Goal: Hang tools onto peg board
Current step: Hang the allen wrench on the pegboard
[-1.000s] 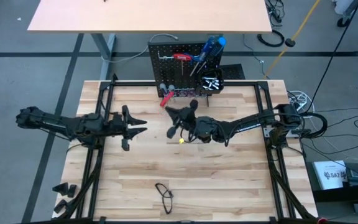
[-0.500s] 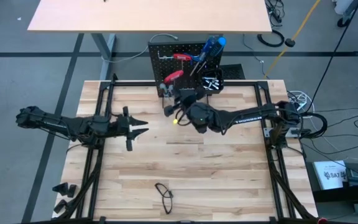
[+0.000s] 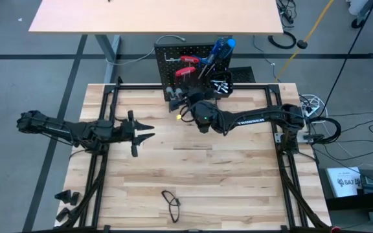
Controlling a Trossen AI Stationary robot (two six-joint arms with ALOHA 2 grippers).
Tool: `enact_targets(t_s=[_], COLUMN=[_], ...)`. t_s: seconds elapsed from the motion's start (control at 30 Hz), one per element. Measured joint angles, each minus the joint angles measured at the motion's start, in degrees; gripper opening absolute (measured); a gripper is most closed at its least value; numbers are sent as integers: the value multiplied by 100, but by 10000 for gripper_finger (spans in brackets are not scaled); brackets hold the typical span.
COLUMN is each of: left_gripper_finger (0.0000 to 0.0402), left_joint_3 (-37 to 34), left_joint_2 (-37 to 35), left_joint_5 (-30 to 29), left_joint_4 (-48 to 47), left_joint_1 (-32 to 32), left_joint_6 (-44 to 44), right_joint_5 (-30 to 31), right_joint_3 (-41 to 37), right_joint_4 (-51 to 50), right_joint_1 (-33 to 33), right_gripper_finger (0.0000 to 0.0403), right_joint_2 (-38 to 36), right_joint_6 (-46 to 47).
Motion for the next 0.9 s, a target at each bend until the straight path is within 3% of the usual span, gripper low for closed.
enact_targets(t_s=[0.33,0.9], left_gripper_finger=[136,136], left_joint_3=[0,0], left_joint_2=[2,1], left_joint_5=[4,5], left_joint_4=[-8,-72], left_joint_1=[0,0], left_joint_6=[-56,-53], right_joint_5=[148,73], right_joint_3=[833,840], right_joint_4=[-217,-320], right_joint_1=[-205,-531], right_gripper_finger=[0,0], right_joint_2=[474,487], right_joint_6=[-725,-125])
